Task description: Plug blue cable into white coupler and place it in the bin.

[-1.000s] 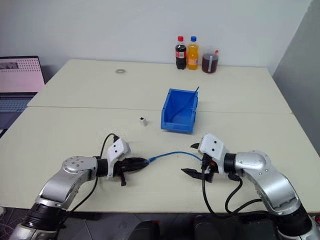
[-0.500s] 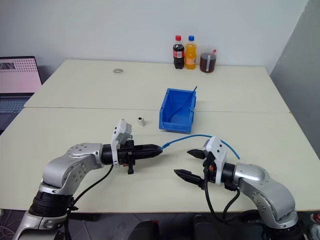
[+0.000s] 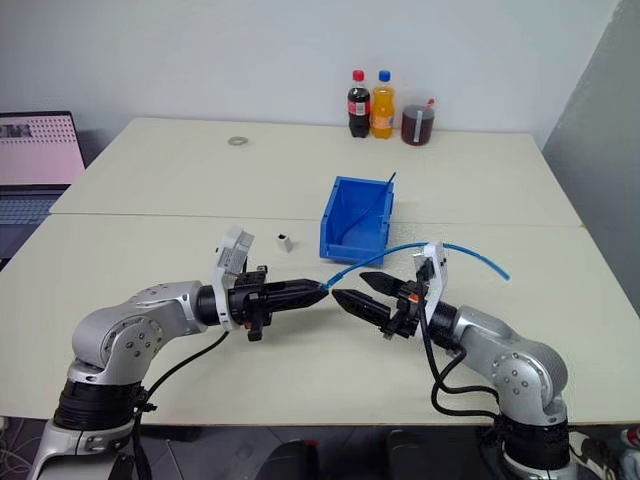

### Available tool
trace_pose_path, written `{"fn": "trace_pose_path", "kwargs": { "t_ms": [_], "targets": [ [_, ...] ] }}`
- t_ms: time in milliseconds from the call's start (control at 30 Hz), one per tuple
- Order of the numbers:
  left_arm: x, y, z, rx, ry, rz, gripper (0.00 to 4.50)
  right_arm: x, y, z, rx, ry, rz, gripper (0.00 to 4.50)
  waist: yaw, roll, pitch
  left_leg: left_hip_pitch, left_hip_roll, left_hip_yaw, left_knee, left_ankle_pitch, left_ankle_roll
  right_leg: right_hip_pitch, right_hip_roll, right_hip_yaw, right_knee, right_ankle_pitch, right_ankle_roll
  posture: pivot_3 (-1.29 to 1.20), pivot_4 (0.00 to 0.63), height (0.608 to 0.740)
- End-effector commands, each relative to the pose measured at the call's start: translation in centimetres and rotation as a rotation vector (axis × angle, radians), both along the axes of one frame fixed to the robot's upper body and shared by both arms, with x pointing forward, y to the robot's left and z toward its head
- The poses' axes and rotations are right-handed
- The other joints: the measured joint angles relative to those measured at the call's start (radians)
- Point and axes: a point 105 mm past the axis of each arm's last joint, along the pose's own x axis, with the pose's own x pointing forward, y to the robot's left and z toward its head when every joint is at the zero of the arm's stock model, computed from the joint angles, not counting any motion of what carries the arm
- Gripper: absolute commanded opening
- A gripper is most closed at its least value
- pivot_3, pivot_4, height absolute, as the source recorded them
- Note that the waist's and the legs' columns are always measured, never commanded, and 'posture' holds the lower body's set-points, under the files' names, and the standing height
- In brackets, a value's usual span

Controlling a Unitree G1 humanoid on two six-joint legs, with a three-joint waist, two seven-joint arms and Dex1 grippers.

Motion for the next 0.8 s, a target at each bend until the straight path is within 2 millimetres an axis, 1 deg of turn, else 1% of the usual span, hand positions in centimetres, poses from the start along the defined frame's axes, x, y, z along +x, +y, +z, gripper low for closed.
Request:
{"fn": "trace_pose_path", "kwargs": {
  "t_ms": [33,233,333,667,800],
  "targets": [
    [-0.4,-0.3,1.3,-0.025,-0.045,-0.010,0.21,-0.1,0.7,1.2,0.040,-0.023,0.028,4.50,0.000,0.000,0.000,0.000,0.000,0.000,0.000,0.000,0.000,0.000,0.000,0.000,0.000,0.000,0.000,0.00,0.150,0.740],
    [-0.3,-0.4,1.4,-0.028,-0.046,-0.004,0.21,0.0,1.3,1.6,0.062,-0.025,0.054,4.50,0.000,0.000,0.000,0.000,0.000,0.000,0.000,0.000,0.000,0.000,0.000,0.000,0.000,0.000,0.000,0.00,0.150,0.740],
    [-0.3,-0.4,1.4,-0.029,-0.049,0.000,0.21,-0.2,1.6,1.7,0.064,-0.021,0.072,3.98,0.000,0.000,0.000,0.000,0.000,0.000,0.000,0.000,0.000,0.000,0.000,0.000,0.000,0.000,0.000,0.00,0.150,0.740],
    [-0.5,-0.5,1.4,-0.016,-0.055,-0.005,0.21,-0.3,2.0,1.8,0.086,-0.013,0.096,1.55,0.000,0.000,0.000,0.000,0.000,0.000,0.000,0.000,0.000,0.000,0.000,0.000,-0.001,0.000,0.000,0.00,0.150,0.740],
    [-0.7,-0.5,1.3,-0.008,-0.053,-0.012,0.21,-0.3,2.0,2.0,0.095,-0.010,0.104,0.46,0.000,0.000,0.000,0.000,0.000,0.000,0.000,0.000,0.000,-0.001,0.000,0.000,-0.001,0.000,0.000,0.00,0.150,0.740]
  ]
}}
